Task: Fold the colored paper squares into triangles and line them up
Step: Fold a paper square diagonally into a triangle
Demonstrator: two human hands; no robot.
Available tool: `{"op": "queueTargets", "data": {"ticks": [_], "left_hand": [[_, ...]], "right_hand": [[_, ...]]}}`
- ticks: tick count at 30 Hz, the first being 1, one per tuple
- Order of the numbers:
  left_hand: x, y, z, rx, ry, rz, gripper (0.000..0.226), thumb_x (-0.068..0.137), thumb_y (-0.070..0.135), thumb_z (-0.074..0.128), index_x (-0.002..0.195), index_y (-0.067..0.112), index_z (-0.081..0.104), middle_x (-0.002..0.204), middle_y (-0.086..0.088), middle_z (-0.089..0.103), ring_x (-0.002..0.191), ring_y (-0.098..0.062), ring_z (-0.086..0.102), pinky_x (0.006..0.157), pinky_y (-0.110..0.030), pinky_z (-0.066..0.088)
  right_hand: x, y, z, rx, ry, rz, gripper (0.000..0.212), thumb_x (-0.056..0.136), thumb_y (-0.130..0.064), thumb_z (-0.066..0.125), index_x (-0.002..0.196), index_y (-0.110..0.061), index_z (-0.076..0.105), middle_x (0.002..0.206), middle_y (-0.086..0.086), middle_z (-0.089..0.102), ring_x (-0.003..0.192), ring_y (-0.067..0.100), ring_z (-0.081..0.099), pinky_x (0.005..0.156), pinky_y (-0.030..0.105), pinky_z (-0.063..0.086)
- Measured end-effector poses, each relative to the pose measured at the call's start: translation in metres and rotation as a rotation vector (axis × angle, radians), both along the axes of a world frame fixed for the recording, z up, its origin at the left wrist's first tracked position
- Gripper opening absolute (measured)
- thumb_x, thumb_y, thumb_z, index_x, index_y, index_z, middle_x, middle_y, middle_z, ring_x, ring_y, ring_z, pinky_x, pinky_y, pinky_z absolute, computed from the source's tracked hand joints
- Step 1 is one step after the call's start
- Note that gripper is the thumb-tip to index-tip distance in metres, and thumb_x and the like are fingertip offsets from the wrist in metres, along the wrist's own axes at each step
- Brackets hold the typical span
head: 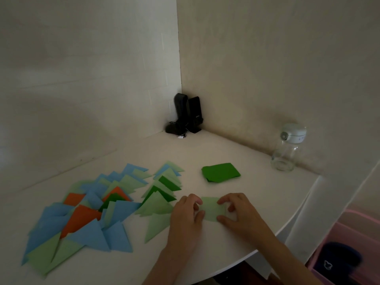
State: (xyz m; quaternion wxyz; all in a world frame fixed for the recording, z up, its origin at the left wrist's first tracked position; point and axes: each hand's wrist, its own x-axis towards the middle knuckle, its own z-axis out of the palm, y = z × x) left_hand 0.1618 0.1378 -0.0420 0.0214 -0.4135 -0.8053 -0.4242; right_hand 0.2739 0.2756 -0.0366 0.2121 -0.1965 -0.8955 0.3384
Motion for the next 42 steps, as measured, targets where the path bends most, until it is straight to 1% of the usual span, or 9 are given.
{"op": "queueTargets", "data": {"ticks": [4, 7, 12, 17, 21, 27, 29, 33, 42], "left_hand": [[-0.002, 0.001, 0.003, -0.048, 0.061, -0.011, 0.015, 0.082, 0.005, 0.060, 0.084, 0.020, 0.059, 0.080, 0.009, 0.050, 0.074, -0.009, 0.049, 0.069, -0.026, 0.044], [-0.004, 0.000, 0.006, -0.070, 0.092, -0.028, 0.019, 0.080, 0.004, 0.051, 0.077, 0.019, 0.064, 0.080, 0.004, 0.054, 0.073, -0.014, 0.052, 0.068, -0.032, 0.045], [0.002, -0.007, 0.016, -0.231, 0.253, -0.061, 0.027, 0.082, -0.002, 0.049, 0.091, 0.016, 0.067, 0.096, 0.001, 0.058, 0.089, -0.018, 0.050, 0.077, -0.035, 0.043], [0.018, -0.016, 0.025, -0.340, 0.476, 0.000, 0.026, 0.076, 0.046, 0.048, 0.066, 0.024, 0.060, 0.069, 0.010, 0.057, 0.064, -0.016, 0.054, 0.054, -0.034, 0.044], [0.029, -0.017, 0.022, -0.271, 0.608, 0.048, 0.042, 0.061, 0.068, 0.050, 0.060, 0.026, 0.054, 0.059, 0.012, 0.054, 0.057, -0.015, 0.050, 0.050, -0.033, 0.041], [0.027, -0.014, 0.011, -0.297, 0.651, 0.049, 0.015, 0.061, 0.037, 0.069, 0.068, 0.029, 0.057, 0.066, 0.016, 0.056, 0.063, -0.011, 0.050, 0.053, -0.027, 0.040], [0.021, -0.014, 0.004, -0.268, 0.624, 0.038, 0.016, 0.062, 0.027, 0.072, 0.073, 0.030, 0.061, 0.072, 0.017, 0.059, 0.067, -0.011, 0.050, 0.055, -0.026, 0.039], [0.009, -0.021, -0.002, -0.182, 0.589, 0.019, 0.003, 0.073, 0.032, 0.061, 0.072, 0.030, 0.064, 0.082, 0.020, 0.061, 0.073, -0.010, 0.047, 0.057, -0.025, 0.040], [0.009, -0.029, -0.002, -0.052, 0.435, 0.100, 0.023, 0.082, 0.040, 0.050, 0.065, 0.026, 0.053, 0.068, 0.011, 0.052, 0.068, -0.013, 0.043, 0.063, -0.030, 0.034]], "right_hand": [[0.003, 0.005, 0.007, -0.035, -0.032, 0.032, 0.038, 0.063, -0.034, 0.064, 0.095, -0.044, 0.046, 0.099, -0.008, 0.046, 0.090, -0.003, 0.050, 0.073, 0.003, 0.036], [-0.001, 0.005, 0.015, -0.053, -0.118, 0.034, 0.039, 0.071, -0.029, 0.076, 0.098, -0.040, 0.049, 0.099, -0.008, 0.048, 0.076, 0.003, 0.053, 0.069, 0.003, 0.036], [-0.009, 0.004, 0.026, -0.048, -0.154, -0.026, 0.016, 0.087, -0.033, 0.063, 0.100, -0.025, 0.066, 0.093, -0.009, 0.063, 0.075, 0.000, 0.055, 0.063, 0.001, 0.038], [-0.003, -0.002, 0.034, 0.006, -0.198, -0.048, 0.023, 0.091, -0.029, 0.058, 0.098, -0.016, 0.075, 0.101, -0.003, 0.072, 0.088, 0.009, 0.064, 0.072, 0.012, 0.041], [0.005, -0.008, 0.036, 0.012, -0.193, -0.049, 0.021, 0.088, -0.023, 0.058, 0.094, -0.014, 0.076, 0.089, 0.003, 0.074, 0.067, 0.002, 0.062, 0.064, 0.013, 0.043], [0.011, -0.011, 0.038, -0.055, -0.101, 0.000, 0.023, 0.076, -0.020, 0.065, 0.090, -0.035, 0.075, 0.084, -0.016, 0.069, 0.065, -0.010, 0.058, 0.064, 0.004, 0.039], [0.010, -0.008, 0.037, -0.034, -0.111, 0.038, 0.027, 0.067, -0.034, 0.067, 0.094, -0.039, 0.071, 0.084, -0.017, 0.061, 0.069, -0.006, 0.055, 0.065, 0.004, 0.038], [0.005, -0.007, 0.030, 0.145, -0.201, 0.095, 0.041, 0.068, -0.050, 0.070, 0.104, -0.033, 0.071, 0.081, -0.016, 0.038, 0.068, -0.009, 0.040, 0.067, 0.003, 0.030], [0.009, -0.013, 0.014, 0.097, -0.081, -0.042, 0.021, 0.074, -0.043, 0.074, 0.088, -0.027, 0.076, 0.077, -0.011, 0.050, 0.080, -0.008, 0.052, 0.065, 0.004, 0.034]]}}
